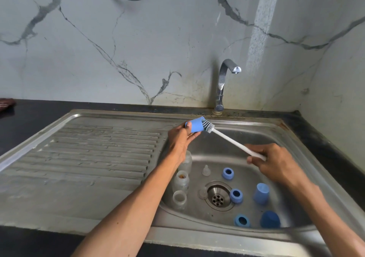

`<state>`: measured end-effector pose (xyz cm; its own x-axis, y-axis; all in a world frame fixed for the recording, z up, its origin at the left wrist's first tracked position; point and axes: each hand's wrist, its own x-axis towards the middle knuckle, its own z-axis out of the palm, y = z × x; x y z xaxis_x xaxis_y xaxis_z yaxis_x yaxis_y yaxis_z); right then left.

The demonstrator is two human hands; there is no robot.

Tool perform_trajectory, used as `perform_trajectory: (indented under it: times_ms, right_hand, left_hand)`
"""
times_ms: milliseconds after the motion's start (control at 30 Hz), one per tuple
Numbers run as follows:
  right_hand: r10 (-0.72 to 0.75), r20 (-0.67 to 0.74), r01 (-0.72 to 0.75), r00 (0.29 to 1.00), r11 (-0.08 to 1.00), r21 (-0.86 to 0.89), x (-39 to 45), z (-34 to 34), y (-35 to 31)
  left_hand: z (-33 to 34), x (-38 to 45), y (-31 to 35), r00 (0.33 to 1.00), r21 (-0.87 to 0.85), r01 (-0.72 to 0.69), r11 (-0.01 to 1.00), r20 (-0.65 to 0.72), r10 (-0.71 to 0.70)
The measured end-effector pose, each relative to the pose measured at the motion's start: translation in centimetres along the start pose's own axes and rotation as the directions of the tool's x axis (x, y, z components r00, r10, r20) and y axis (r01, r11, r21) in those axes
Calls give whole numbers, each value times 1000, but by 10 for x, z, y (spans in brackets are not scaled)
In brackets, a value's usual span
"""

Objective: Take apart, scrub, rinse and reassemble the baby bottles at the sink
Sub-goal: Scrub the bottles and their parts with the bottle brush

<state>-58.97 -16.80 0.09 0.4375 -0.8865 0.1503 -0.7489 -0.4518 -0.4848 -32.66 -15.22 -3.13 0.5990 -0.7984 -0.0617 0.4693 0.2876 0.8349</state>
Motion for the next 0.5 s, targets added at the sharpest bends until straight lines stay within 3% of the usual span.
perform_trajectory:
  times_ms: [100,233,333,433,500]
  right_hand:
    - [29,-77,-32,997,999,-37,-2,-1,2]
    - [-54,138,35,989,990,139,1,3,-1]
    - [-21,251,-72,968,932,356,1,0,-2]
    - [20,330,-184,944,861,474,1,-8,2]
    - [31,310,-166,950,893,420,0,-12,3]
  left_hand:
    - [1,-4,-6,998,103,-56,993,45,52]
    - [-2,-1,-13,948,357,-319,878,125,293]
    - [-7,1,-9,872,470,-486,737,208,443]
    - [-8,-1,-3,839,506,-543,670,308,448]
    - [-9,-1,-2,838,535,-546,645,352,417]
